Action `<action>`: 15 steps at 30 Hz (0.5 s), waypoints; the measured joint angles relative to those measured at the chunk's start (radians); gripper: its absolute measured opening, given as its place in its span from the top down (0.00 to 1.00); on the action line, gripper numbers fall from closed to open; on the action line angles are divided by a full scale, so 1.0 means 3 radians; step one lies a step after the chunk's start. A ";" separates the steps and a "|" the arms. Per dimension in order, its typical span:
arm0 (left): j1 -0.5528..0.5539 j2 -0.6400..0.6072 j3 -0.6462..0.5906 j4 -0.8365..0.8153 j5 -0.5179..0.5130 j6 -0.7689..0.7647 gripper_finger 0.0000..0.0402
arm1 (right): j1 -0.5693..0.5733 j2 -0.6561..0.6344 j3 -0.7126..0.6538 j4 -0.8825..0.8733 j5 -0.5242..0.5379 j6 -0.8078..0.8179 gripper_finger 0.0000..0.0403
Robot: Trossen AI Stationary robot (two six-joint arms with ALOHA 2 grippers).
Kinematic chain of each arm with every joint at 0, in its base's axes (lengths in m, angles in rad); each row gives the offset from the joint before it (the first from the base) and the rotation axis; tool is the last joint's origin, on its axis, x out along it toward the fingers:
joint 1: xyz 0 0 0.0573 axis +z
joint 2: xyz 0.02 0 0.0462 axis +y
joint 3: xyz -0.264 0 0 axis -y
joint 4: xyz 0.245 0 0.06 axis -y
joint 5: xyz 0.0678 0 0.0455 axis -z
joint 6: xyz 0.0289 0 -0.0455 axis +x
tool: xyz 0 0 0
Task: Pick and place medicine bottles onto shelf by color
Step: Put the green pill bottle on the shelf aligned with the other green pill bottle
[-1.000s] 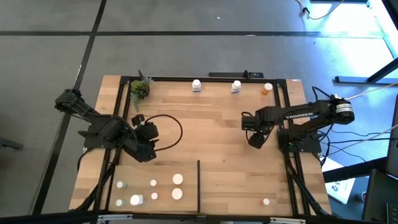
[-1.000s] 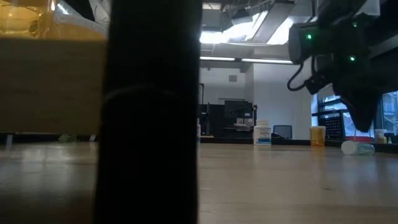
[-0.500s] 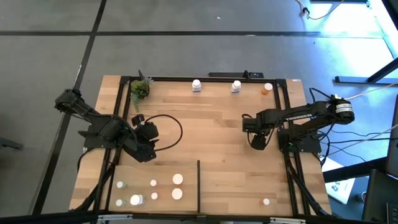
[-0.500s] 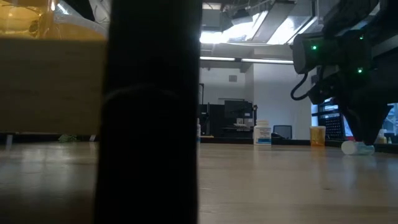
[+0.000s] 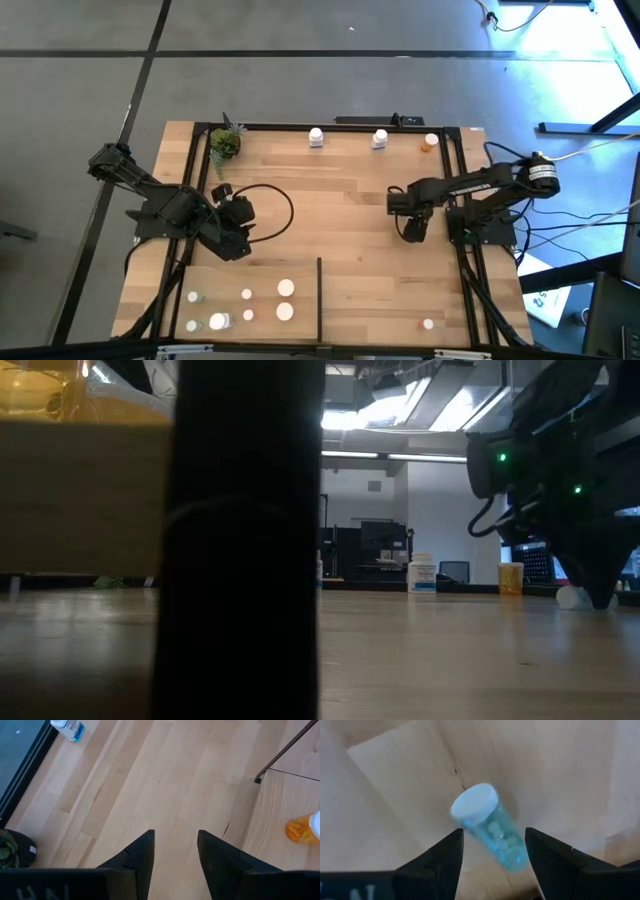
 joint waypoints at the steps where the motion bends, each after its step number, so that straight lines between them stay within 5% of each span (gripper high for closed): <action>1: 0.0000 0.0000 0.0000 0.0000 0.0001 0.0000 0.65 | -0.0001 0.0052 0.0000 0.0002 -0.0001 -0.0012 0.47; 7: 0.0000 0.0001 0.0000 -0.0001 0.0001 0.0000 0.65 | 0.0001 0.0235 0.0051 -0.0012 -0.0015 -0.0022 0.49; 15: 0.0000 0.0001 0.0000 0.0000 0.0001 0.0000 0.65 | 0.0001 0.0248 0.0140 0.0168 -0.0024 -0.0056 0.66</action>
